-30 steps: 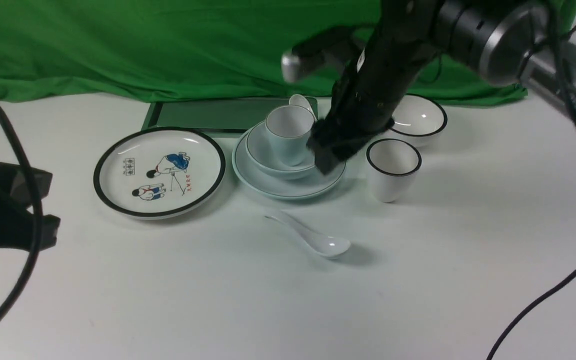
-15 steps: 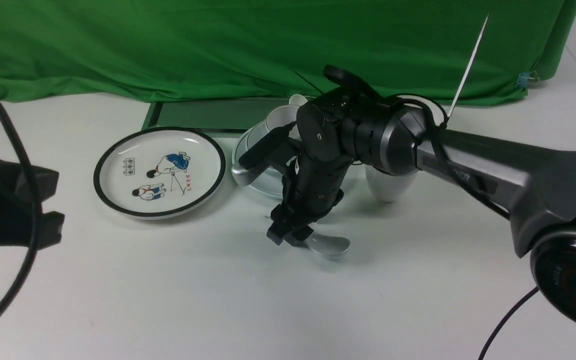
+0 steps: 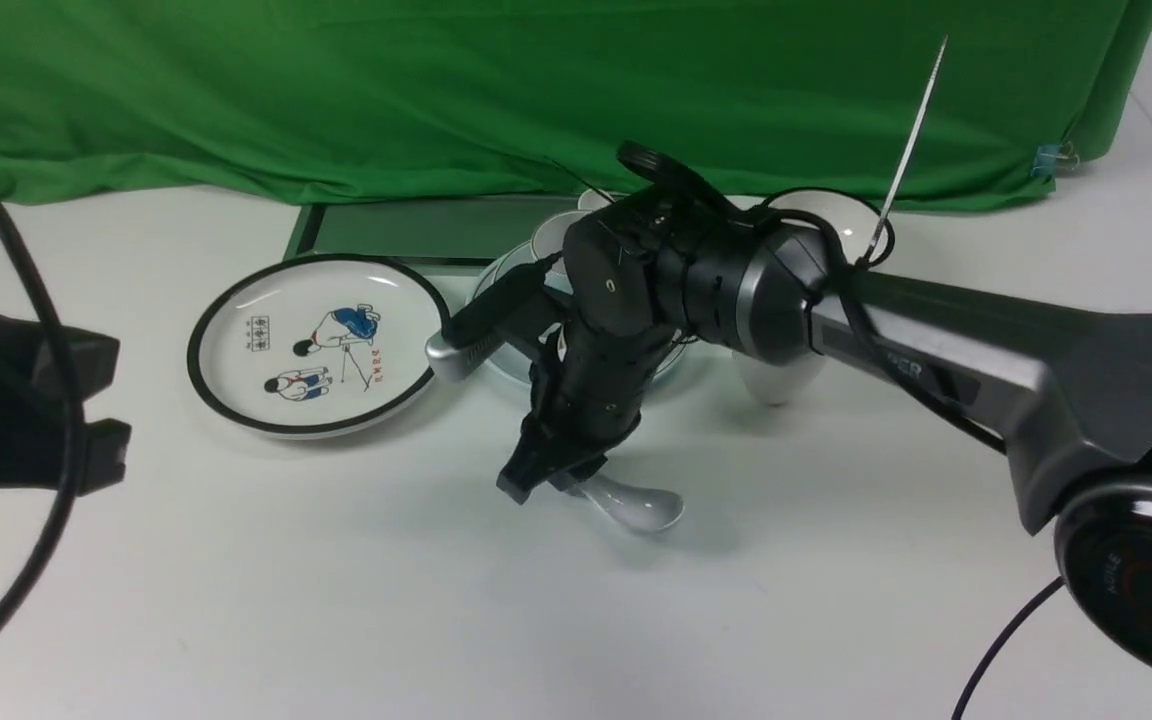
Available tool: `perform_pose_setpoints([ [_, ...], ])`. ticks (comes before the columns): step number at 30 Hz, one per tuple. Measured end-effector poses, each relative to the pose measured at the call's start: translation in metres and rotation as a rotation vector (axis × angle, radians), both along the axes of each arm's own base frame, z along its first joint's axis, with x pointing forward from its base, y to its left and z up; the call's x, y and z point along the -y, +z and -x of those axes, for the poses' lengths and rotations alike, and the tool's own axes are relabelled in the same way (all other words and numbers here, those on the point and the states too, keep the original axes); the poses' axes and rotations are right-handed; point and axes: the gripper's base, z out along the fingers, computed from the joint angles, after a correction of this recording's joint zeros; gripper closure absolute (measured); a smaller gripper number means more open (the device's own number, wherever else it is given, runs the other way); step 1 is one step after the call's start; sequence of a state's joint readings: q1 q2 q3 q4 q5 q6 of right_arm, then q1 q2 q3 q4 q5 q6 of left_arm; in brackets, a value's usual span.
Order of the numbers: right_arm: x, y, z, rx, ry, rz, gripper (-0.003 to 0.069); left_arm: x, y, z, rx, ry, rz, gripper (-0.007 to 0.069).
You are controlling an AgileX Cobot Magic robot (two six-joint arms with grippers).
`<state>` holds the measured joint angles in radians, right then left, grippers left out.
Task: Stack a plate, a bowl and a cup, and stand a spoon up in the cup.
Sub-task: Use the right arm to grab a blue soup spoon, then use the right arm to put the blue soup spoon into the blue teacup in the middle
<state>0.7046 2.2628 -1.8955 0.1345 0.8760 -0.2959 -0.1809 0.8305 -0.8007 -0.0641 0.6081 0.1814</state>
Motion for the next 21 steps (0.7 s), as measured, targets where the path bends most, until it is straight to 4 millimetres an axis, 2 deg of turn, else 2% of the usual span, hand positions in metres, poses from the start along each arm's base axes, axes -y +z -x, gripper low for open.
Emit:
perform_pose_setpoints([
  [2,0.001,0.022,0.001,0.047,0.007,-0.044,0.0491,0.0,0.0,0.0,0.0,0.0,0.0,0.0656],
  [3,0.0,0.042,0.001,0.108,0.011,-0.095,0.0491,0.0,0.0,0.0,0.001,0.0,0.0,0.0656],
  [4,0.001,0.045,0.002,0.113,0.013,-0.099,0.0491,0.0,0.0,0.0,0.0,0.0,0.0,0.0656],
  [7,-0.001,0.104,-0.002,0.371,0.015,-0.302,0.0491,0.0,0.001,-0.001,0.013,0.001,0.005,0.0656],
  [9,-0.003,0.119,-0.01,0.494,-0.005,-0.404,0.0491,0.0,0.001,-0.001,0.016,0.001,0.012,0.0656],
  [12,-0.003,0.124,-0.022,0.601,-0.036,-0.492,0.0491,0.001,0.001,-0.001,0.017,0.001,0.013,0.0656],
  [16,-0.002,0.101,-0.053,0.735,-0.095,-0.585,0.0491,0.001,0.002,-0.001,0.019,0.001,0.015,0.0656],
  [21,0.008,0.08,-0.07,0.758,-0.13,-0.58,0.0491,0.001,-0.001,-0.001,0.012,0.001,0.014,0.0656],
])
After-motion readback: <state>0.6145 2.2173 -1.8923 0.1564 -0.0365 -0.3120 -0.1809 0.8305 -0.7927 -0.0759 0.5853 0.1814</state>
